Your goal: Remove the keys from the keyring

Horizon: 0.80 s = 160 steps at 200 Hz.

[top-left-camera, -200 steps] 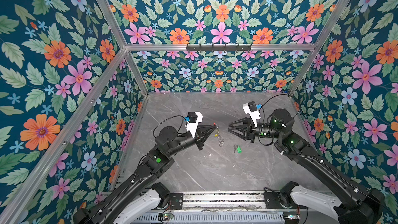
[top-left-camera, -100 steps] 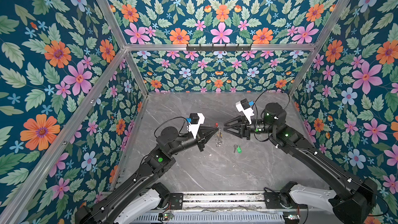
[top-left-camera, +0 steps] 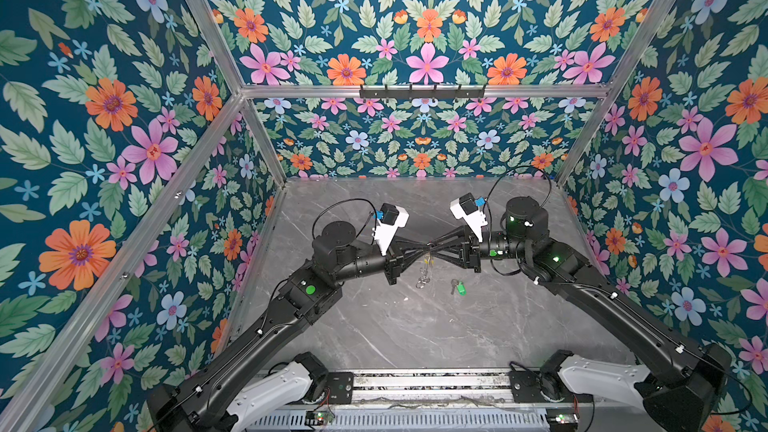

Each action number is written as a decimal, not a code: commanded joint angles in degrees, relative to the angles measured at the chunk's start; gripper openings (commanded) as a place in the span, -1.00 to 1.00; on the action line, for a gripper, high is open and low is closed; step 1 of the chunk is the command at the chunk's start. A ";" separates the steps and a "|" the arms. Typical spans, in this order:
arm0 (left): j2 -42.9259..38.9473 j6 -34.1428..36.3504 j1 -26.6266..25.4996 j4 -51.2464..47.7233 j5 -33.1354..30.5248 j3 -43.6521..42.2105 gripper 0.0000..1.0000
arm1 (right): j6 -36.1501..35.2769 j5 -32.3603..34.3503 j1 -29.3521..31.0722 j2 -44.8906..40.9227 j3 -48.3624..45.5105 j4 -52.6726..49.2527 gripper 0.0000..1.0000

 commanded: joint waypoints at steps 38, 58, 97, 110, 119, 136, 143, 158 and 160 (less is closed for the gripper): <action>2.94 5.08 0.08 -13.67 4.38 6.45 -1.00 | -5.43 -1.73 -0.06 -0.24 2.48 -8.63 -0.46; 3.71 5.98 0.10 -15.28 5.22 8.09 -1.00 | -7.55 -3.03 0.00 -0.12 3.78 -12.23 -0.47; 5.50 7.69 0.08 -17.87 7.13 10.04 -1.00 | -8.51 -4.42 -0.08 0.64 4.42 -13.29 -0.56; 5.85 7.94 0.12 -18.37 7.45 10.35 -1.00 | -8.47 -4.77 -0.03 0.78 4.60 -13.02 -0.60; 5.97 8.04 0.10 -18.60 7.63 10.44 -1.00 | -8.47 -5.02 -0.01 0.80 4.70 -12.97 -0.68; 6.21 8.23 0.09 -19.00 7.53 10.71 -1.00 | -8.47 -5.46 -0.01 0.80 4.71 -12.54 -0.83; 6.18 8.24 0.05 -18.92 7.41 10.71 -1.00 | -8.47 -5.75 0.00 0.89 4.66 -12.42 -0.91; 6.07 7.22 0.10 -17.54 7.20 10.39 -1.00 | -8.08 -6.54 -0.04 1.07 4.13 -11.29 -1.00; 6.04 7.03 0.06 -17.23 7.17 10.32 -1.00 | -7.91 -6.56 -0.07 1.00 3.99 -10.93 -1.00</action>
